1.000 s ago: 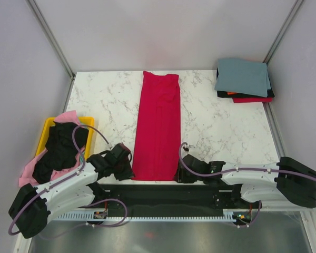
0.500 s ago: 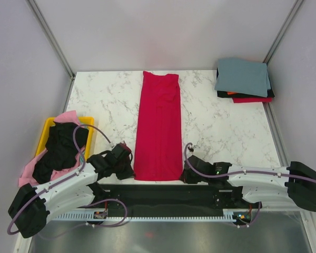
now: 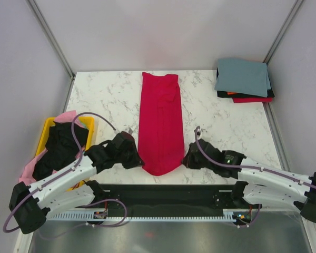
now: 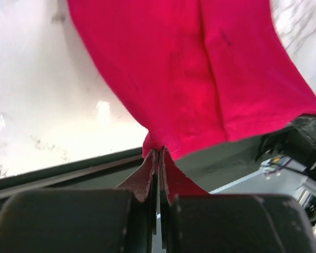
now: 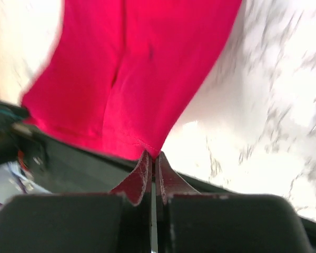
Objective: Fold and stack the t-shirts
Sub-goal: Fold the tshirt
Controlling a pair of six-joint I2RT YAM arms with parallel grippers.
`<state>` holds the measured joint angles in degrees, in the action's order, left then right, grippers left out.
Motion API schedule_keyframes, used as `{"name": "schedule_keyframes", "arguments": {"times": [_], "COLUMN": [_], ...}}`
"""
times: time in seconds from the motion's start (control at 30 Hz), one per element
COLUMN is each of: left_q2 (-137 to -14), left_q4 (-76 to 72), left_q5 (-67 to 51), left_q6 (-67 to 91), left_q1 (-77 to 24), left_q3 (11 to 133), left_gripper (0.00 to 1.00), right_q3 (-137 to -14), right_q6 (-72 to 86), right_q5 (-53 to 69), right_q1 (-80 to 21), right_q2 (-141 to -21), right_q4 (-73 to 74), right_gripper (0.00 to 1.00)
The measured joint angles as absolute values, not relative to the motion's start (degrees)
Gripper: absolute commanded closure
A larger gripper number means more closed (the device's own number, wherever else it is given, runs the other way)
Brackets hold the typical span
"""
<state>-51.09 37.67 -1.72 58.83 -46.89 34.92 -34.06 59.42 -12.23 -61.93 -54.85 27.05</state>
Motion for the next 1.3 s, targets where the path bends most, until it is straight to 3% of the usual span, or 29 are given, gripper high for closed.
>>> {"name": "schedule_keyframes", "arguments": {"times": [0.23, 0.6, 1.27, 1.3], "left_q2": [-62.9, -84.2, -111.7, -113.1], "left_q4": [38.4, 38.5, 39.3, 39.3], "left_q5": [-1.7, -2.1, -6.4, -6.6], "left_q6": [52.9, 41.6, 35.7, 35.6], "left_q1": [-38.9, -26.4, -18.2, -17.8], "left_q3": [49.4, 72.6, 94.0, 95.0], "left_gripper": [0.98, 0.98, 0.96, 0.93], "right_q3": [-51.3, -70.1, -92.4, -93.8], "right_q6": [46.1, 31.6, 25.4, 25.3], "right_q5": [-8.4, -1.8, 9.4, 9.8], "right_q1": [-45.3, -30.5, -21.2, -20.9], "right_q2": [-64.4, -86.2, -113.5, -114.9], "right_q4": [29.0, 28.8, 27.9, 27.9], "right_gripper": [1.0, 1.0, 1.0, 0.9]}}
